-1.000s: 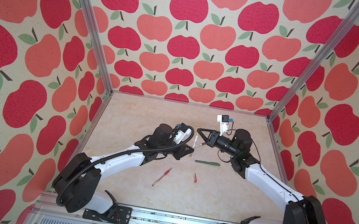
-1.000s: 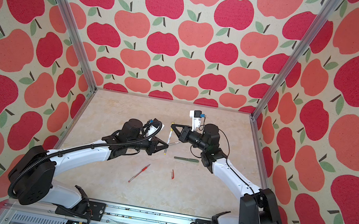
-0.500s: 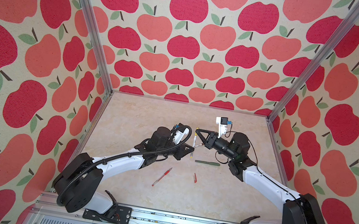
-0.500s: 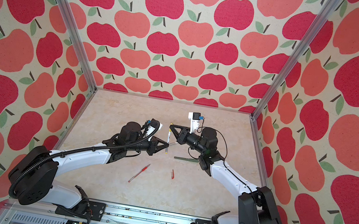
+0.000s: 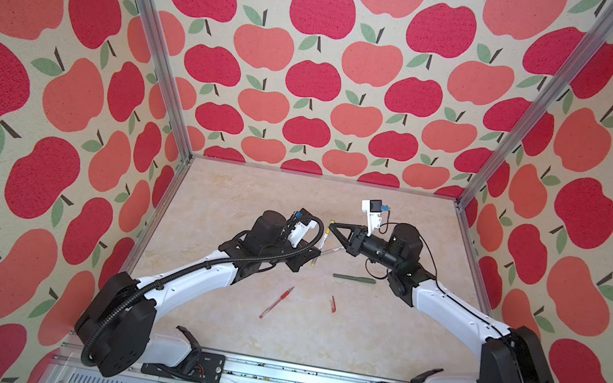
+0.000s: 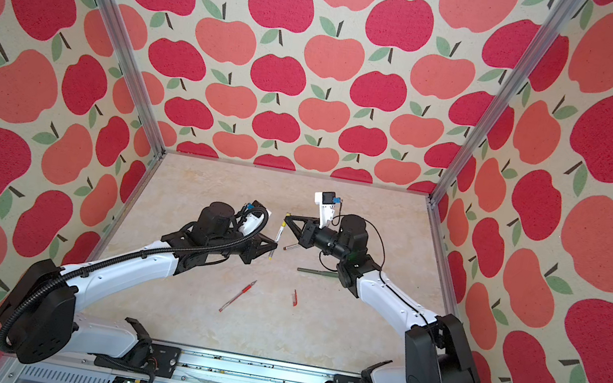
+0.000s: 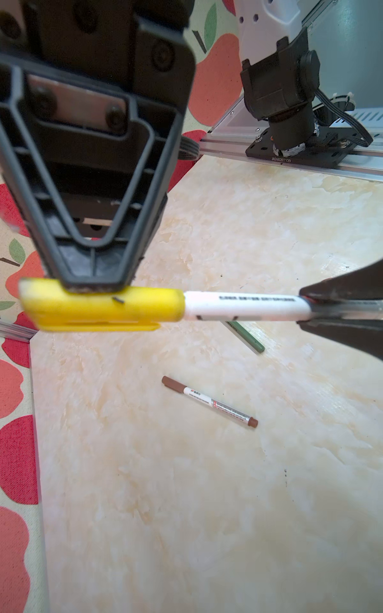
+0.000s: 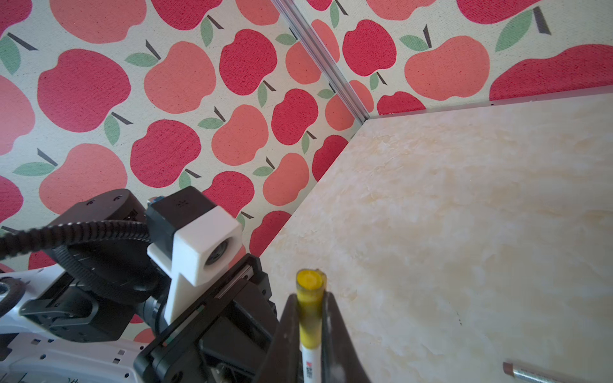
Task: Insert the pens into the pen caps
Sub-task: 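Push the yellow cap down over the white pen with the right gripper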
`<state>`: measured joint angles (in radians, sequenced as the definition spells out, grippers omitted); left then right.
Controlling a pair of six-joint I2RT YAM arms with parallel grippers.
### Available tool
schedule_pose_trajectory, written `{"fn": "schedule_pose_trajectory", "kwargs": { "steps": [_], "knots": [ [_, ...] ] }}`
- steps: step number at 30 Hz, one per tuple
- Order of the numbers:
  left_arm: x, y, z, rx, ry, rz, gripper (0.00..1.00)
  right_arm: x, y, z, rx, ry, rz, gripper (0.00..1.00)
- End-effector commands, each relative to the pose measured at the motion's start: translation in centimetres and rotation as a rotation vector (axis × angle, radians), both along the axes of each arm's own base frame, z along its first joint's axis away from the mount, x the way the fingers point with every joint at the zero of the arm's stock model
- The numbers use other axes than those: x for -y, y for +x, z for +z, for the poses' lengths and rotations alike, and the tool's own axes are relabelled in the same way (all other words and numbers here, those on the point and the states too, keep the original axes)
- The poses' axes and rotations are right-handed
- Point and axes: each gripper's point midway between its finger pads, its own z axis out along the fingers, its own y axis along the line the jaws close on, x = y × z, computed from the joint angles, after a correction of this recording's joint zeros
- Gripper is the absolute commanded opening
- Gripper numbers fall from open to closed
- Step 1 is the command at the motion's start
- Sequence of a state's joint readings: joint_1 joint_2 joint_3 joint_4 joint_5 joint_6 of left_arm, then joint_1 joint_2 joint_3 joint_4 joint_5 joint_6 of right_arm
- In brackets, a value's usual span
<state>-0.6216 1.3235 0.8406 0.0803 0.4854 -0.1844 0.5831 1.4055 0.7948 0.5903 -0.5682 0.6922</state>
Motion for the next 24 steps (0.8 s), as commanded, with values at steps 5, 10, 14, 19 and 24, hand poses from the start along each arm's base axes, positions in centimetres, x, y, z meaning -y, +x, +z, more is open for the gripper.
{"fn": "schedule_pose_trajectory", "kwargs": {
  "steps": [5,10,14,19,24],
  "knots": [
    [-0.9,3.5,7.9,0.263,-0.085,0.101,0.00,-1.9,-3.1,-5.2,-0.155,-0.084,0.137,0.04],
    [-1.0,4.0,8.8,0.293,-0.099,0.119,0.00,-2.3,-3.7,-6.4,-0.181,-0.104,0.149,0.03],
    [-0.8,4.5,9.7,0.319,-0.106,0.120,0.00,-2.6,-4.1,-7.3,-0.195,-0.117,0.160,0.03],
    [-0.5,4.7,10.1,0.322,-0.112,0.110,0.00,-3.2,-5.0,-8.5,-0.214,-0.137,0.180,0.03],
    [-0.8,4.7,10.0,0.325,-0.108,0.119,0.00,-3.7,-5.6,-9.4,-0.231,-0.141,0.190,0.03]
  ]
}}
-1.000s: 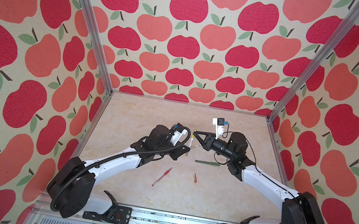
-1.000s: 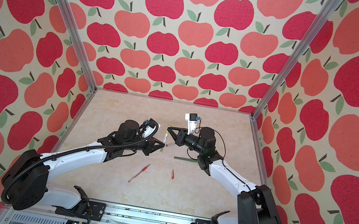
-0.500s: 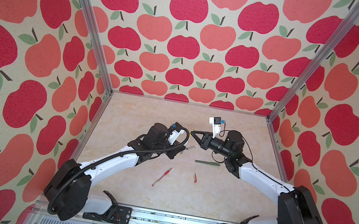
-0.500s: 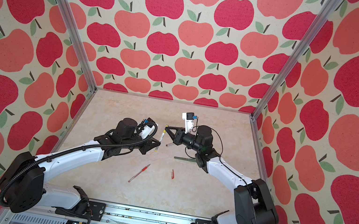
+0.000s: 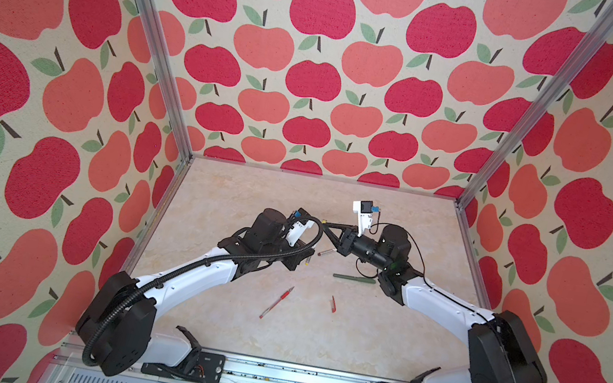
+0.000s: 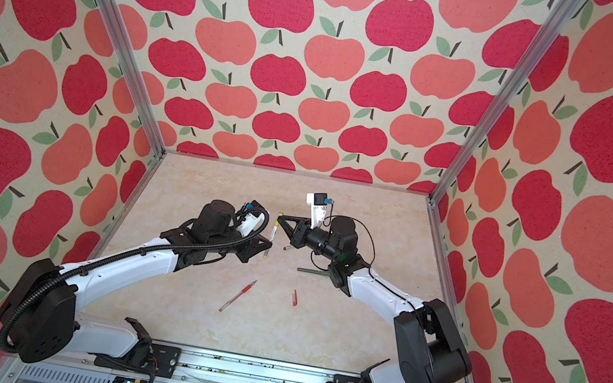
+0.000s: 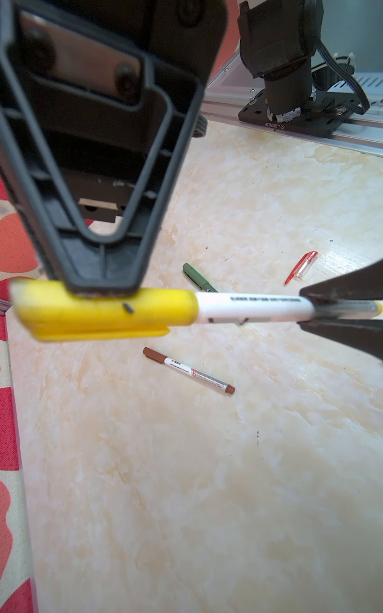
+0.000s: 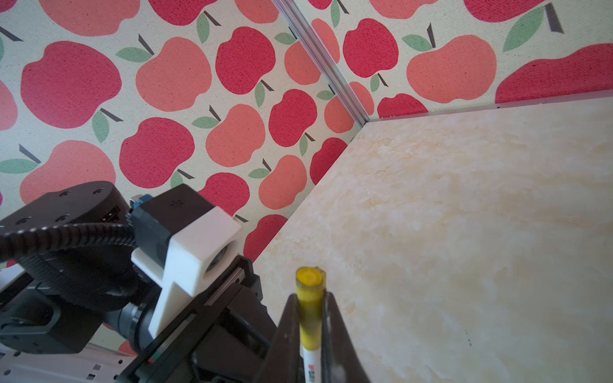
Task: Insert the pens into the pen caps
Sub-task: 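Push the yellow cap down over the white pen with the right gripper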
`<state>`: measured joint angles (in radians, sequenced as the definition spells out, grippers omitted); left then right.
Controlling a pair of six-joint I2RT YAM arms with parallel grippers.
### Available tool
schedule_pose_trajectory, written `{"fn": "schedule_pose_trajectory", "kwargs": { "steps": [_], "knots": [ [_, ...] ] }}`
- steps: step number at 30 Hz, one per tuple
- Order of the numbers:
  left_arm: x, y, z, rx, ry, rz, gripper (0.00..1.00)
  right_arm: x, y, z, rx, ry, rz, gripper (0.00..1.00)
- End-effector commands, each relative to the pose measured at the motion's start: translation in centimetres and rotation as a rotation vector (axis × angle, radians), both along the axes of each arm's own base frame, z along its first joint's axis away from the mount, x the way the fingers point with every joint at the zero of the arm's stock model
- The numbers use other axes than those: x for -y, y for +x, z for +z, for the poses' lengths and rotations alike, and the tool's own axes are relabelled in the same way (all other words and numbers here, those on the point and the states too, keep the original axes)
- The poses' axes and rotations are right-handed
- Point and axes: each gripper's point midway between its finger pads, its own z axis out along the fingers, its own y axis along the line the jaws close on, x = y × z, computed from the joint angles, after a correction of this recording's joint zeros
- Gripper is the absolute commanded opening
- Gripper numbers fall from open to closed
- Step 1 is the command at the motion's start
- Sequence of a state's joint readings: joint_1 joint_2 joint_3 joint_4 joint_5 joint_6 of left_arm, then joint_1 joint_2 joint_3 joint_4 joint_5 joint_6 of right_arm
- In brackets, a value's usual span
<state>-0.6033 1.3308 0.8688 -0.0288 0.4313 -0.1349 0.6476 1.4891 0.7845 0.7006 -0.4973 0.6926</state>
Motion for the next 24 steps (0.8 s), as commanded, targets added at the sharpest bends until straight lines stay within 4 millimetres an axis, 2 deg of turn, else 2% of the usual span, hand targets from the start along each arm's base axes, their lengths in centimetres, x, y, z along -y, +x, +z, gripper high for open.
{"fn": "schedule_pose_trajectory", "kwargs": {
  "steps": [1,11,19,24],
  "knots": [
    [0.6,4.0,11.3,0.346,-0.189,0.063,0.00,-1.5,-5.7,-7.8,-0.248,-0.145,0.197,0.03],
    [-0.2,3.9,11.1,0.348,-0.180,0.076,0.00,-1.4,-5.4,-6.9,-0.214,-0.163,0.180,0.05],
    [0.1,3.4,9.7,0.313,-0.175,0.055,0.00,-1.1,-4.3,-5.7,-0.190,-0.151,0.141,0.12],
    [0.3,2.8,8.8,0.296,-0.148,0.036,0.00,-0.4,-3.1,-4.4,-0.184,-0.106,0.104,0.13]
  ]
}}
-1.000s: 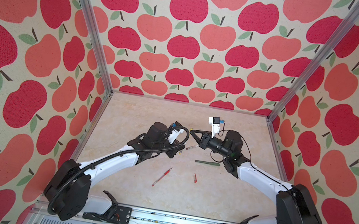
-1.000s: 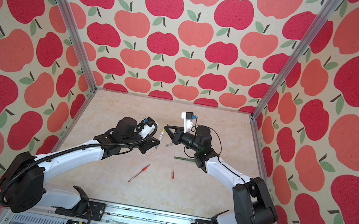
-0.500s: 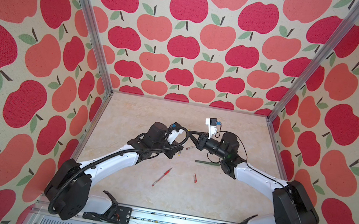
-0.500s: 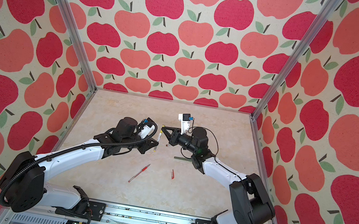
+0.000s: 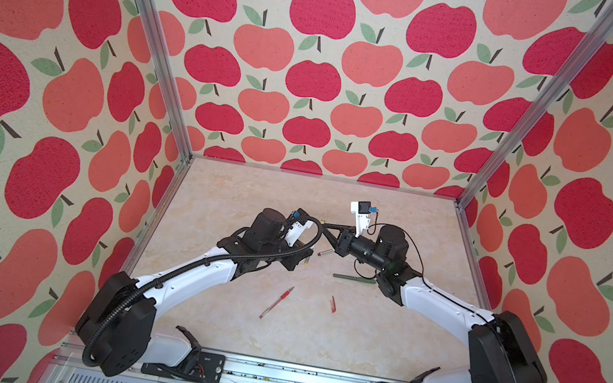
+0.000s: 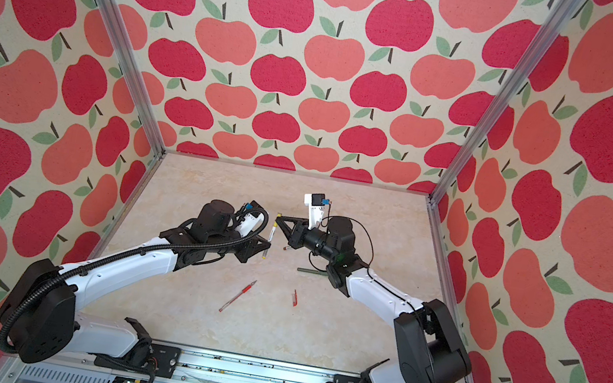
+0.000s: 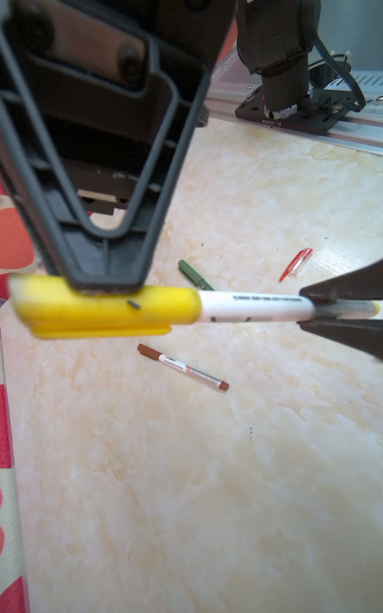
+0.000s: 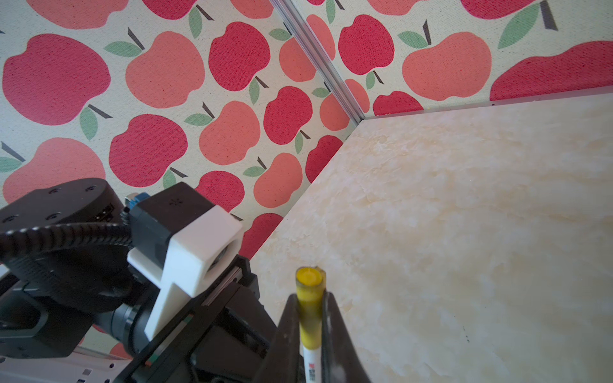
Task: Insert the pens into the pen caps
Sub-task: 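Push the yellow cap down over the white pen with the right gripper, then open the right gripper and withdraw it from the capped pen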
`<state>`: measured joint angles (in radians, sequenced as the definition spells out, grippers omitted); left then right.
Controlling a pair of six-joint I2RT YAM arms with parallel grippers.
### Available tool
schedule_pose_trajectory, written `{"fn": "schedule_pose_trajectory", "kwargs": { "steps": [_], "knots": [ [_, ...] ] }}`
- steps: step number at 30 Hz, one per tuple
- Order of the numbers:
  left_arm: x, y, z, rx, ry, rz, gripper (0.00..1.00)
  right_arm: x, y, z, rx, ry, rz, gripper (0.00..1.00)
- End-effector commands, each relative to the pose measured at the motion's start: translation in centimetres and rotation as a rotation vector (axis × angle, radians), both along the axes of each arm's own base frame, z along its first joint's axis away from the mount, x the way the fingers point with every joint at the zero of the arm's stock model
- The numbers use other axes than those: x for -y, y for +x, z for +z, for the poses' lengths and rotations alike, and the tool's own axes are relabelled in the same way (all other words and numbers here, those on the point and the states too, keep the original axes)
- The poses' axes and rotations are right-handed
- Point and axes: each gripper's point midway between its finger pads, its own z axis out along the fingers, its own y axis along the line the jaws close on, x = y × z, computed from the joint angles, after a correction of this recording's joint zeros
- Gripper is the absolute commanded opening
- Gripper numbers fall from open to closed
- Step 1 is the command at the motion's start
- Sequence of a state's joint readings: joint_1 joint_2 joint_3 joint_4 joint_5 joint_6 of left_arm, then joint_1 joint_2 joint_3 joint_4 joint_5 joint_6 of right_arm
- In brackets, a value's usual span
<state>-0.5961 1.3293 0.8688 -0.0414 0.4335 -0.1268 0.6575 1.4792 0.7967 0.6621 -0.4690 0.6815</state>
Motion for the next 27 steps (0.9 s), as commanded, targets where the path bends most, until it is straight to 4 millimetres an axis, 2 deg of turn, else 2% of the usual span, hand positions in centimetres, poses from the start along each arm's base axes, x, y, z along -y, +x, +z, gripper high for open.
{"fn": "schedule_pose_trajectory", "kwargs": {
  "steps": [1,13,20,23,27],
  "knots": [
    [0.5,2.7,8.9,0.298,-0.155,0.032,0.00,-0.2,-3.0,-4.2,-0.181,-0.081,0.114,0.13],
    [0.8,2.5,8.4,0.284,-0.152,0.014,0.00,1.7,-2.1,0.0,-0.098,-0.064,0.070,0.18],
    [1.8,2.7,7.7,0.267,-0.146,-0.008,0.00,3.1,-1.6,2.6,-0.046,-0.023,0.022,0.29],
    [2.1,2.7,7.6,0.262,-0.144,-0.020,0.00,4.1,-1.4,3.6,-0.022,-0.011,-0.015,0.30],
    [2.5,2.6,7.2,0.248,-0.127,-0.045,0.00,6.8,-0.9,5.2,0.025,-0.004,-0.105,0.32]
  ]
}}
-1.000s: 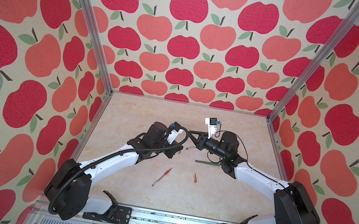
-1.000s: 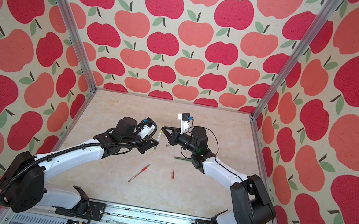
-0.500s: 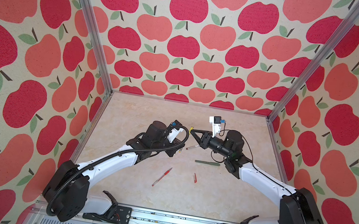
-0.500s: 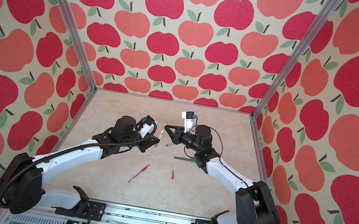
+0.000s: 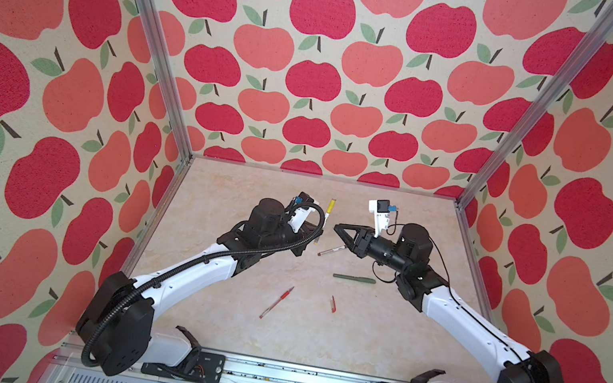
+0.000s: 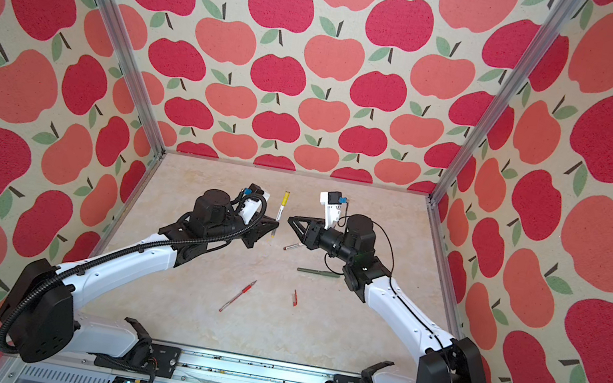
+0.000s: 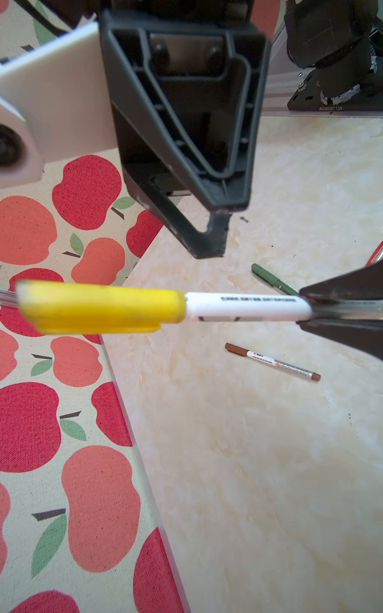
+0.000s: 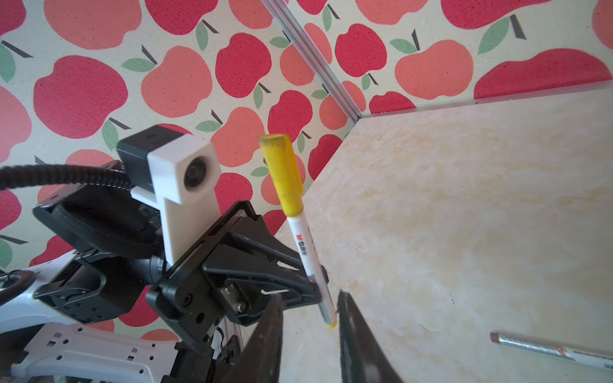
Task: Insert the pens into the pen caps
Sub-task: 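Open the right gripper and withdraw it from the capped pen, then lower the capped white pen to the table and open the left gripper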
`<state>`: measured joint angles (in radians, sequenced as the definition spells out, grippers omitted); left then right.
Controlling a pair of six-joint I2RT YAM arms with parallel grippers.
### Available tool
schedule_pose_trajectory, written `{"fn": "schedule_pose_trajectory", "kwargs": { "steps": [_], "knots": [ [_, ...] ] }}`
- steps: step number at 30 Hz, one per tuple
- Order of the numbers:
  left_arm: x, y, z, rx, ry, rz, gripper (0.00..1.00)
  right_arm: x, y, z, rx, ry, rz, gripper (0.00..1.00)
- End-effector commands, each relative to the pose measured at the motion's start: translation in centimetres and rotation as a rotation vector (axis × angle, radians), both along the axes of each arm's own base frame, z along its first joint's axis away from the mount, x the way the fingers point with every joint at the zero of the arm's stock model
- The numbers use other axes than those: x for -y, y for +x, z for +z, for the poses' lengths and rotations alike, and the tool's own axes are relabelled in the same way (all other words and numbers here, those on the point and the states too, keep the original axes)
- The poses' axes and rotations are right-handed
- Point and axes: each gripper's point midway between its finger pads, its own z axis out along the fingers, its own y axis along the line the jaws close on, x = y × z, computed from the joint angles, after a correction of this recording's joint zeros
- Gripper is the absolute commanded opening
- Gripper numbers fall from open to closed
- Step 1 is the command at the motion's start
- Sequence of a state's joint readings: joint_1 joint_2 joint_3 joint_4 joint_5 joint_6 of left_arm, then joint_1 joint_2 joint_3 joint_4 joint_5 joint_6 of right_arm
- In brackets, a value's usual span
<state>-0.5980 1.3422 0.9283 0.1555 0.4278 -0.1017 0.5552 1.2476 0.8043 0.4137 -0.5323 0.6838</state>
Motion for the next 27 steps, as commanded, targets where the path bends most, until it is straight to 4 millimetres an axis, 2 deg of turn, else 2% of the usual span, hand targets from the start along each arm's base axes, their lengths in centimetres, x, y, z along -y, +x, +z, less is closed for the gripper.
{"fn": "schedule_pose_trajectory", "kwargs": {
  "steps": [1,3,6,10,13,16,22,27],
  "knots": [
    [0.9,-0.1,0.8,0.024,0.011,-0.045,0.00,2.7,0.4,1.1,0.050,-0.009,-0.092,0.33],
    [1.5,-0.4,-0.1,0.016,0.056,-0.078,0.00,4.8,1.0,1.5,0.066,-0.034,-0.183,0.34],
    [2.5,-1.1,-1.9,0.003,0.146,-0.138,0.00,8.6,2.2,0.4,0.026,-0.129,-0.365,0.35],
    [3.9,-2.1,-5.4,-0.014,0.308,-0.234,0.00,14.7,3.5,-1.8,-0.081,-0.217,-0.615,0.35],
    [4.8,-2.5,-8.4,-0.013,0.452,-0.297,0.00,17.3,3.5,-2.8,-0.140,-0.181,-0.698,0.35],
    [5.4,-2.2,-10.7,-0.037,0.548,-0.328,0.00,18.0,3.4,-3.2,-0.159,-0.156,-0.712,0.35],
    [6.5,-1.3,-15.2,-0.038,0.738,-0.370,0.00,17.9,3.3,-3.5,-0.172,-0.157,-0.696,0.35],
    [6.8,-0.2,-18.1,-0.065,0.858,-0.362,0.00,17.8,3.3,-3.6,-0.177,-0.156,-0.687,0.35]
  ]
}}
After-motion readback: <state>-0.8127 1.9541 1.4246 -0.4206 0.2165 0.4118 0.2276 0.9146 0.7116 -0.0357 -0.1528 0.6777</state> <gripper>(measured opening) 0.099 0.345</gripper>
